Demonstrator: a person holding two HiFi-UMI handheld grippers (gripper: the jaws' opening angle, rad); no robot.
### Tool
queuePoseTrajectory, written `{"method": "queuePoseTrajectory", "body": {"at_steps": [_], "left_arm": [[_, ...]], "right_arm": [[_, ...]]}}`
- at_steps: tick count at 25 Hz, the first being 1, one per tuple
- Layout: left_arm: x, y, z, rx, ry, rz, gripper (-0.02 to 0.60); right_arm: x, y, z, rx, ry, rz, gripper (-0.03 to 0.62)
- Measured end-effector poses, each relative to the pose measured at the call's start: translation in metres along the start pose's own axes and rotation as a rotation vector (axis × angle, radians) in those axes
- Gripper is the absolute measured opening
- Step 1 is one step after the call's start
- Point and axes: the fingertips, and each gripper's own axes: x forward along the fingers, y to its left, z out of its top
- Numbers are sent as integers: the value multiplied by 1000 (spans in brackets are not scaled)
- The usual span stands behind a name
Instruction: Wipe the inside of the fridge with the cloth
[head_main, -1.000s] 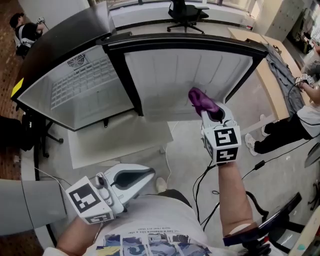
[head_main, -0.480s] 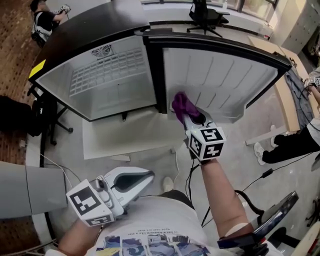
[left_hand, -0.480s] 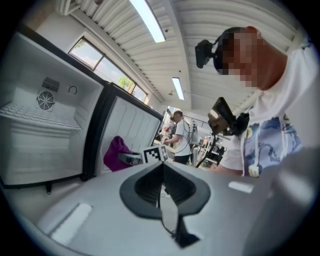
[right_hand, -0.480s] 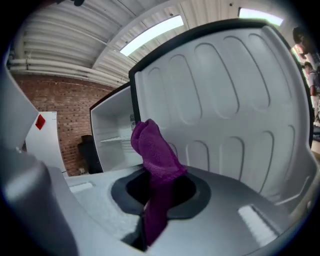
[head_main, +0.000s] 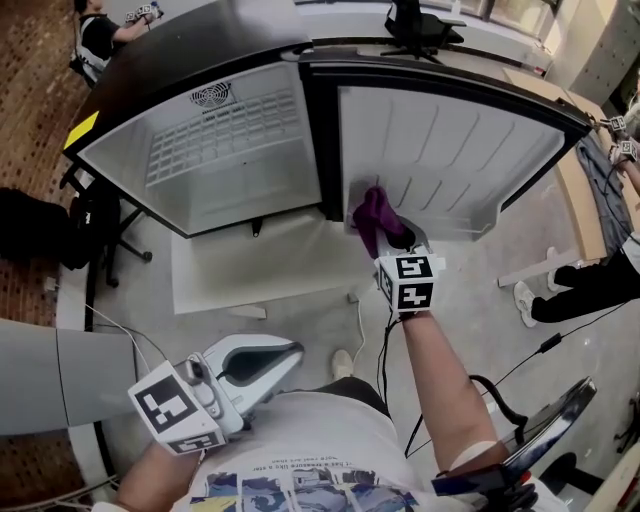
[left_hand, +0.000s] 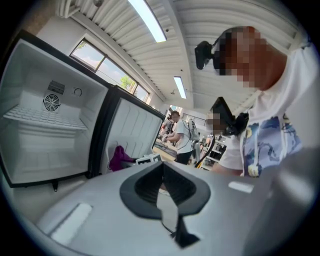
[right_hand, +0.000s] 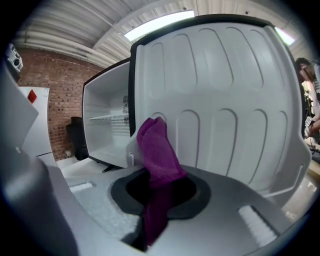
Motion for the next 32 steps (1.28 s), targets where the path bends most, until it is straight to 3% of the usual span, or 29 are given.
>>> {"method": "queuePoseTrajectory", "body": {"at_steps": [20,32], "left_arm": [[60,-30,5,35,45,-146,8],[84,-38,5,37,59,-189,8]], "right_arm": [[-72,-148,-27,-102,70,-317,52],[-118,-176,1,-261,36,-416,52]]}}
